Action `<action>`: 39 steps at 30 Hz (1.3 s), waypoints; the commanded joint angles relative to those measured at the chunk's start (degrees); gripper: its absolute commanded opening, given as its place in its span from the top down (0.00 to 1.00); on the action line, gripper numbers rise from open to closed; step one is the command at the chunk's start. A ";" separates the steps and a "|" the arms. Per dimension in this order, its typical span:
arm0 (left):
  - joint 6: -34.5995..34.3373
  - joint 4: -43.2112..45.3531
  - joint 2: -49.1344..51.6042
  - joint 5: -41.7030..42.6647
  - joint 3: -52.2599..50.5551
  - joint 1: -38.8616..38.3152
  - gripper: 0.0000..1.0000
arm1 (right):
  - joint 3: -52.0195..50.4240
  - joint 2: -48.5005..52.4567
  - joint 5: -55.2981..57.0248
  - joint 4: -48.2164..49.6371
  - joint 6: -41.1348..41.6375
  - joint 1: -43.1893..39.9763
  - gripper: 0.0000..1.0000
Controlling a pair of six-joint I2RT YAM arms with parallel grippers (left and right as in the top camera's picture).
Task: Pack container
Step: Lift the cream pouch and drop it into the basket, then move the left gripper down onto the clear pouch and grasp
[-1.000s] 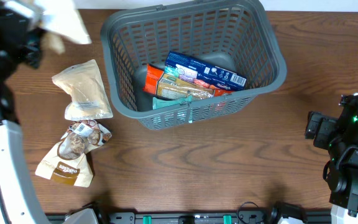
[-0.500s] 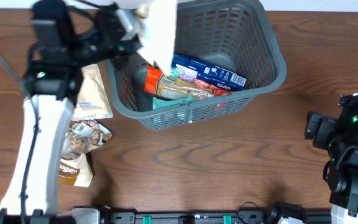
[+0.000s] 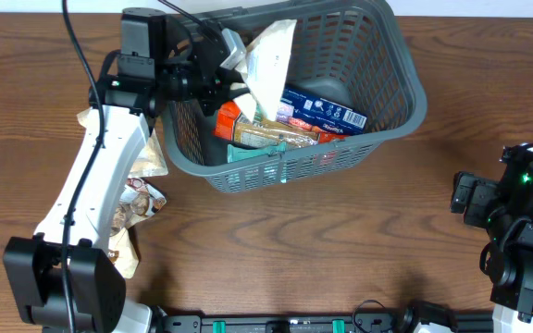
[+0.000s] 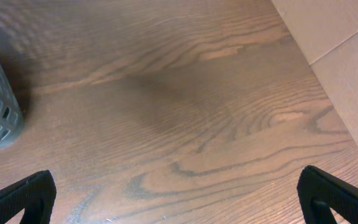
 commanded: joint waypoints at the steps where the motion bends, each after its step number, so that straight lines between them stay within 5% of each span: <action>1: -0.74 0.09 -0.61 1.42 0.59 -0.76 0.31 | -0.28 -0.04 -0.02 -0.20 0.11 0.63 0.01; 2: -0.74 0.07 -0.61 1.40 0.59 -0.83 0.18 | -0.28 -0.04 -0.02 -0.20 0.13 0.63 0.01; 4: -0.76 0.07 -0.61 1.40 0.59 -0.87 0.15 | -0.28 -0.04 -0.02 -0.22 0.13 0.63 0.01; 9: -0.79 1.09 -1.07 -3.17 0.61 -0.85 0.26 | -0.28 -0.04 -0.02 -0.24 0.13 0.63 0.01; 17: -4.70 1.18 -10.49 -18.05 0.61 3.72 0.20 | -0.28 -0.04 -0.02 -0.22 0.13 0.63 0.01; 21: -10.75 1.09 -17.92 -18.56 0.61 10.10 0.25 | -0.28 0.02 -0.02 -0.24 0.13 0.63 0.01; 25: -20.74 -2.47 -22.47 -27.98 0.61 16.55 0.35 | -0.28 0.07 -0.04 -0.22 0.13 0.63 0.01; 34: -26.49 -22.10 -17.70 -50.27 -0.98 19.47 0.34 | -0.28 0.07 -0.02 -0.20 0.13 0.63 0.01; 39: -30.88 -23.80 -11.98 -52.22 -3.74 20.87 0.28 | -0.28 0.33 -0.04 -0.22 0.13 0.63 0.01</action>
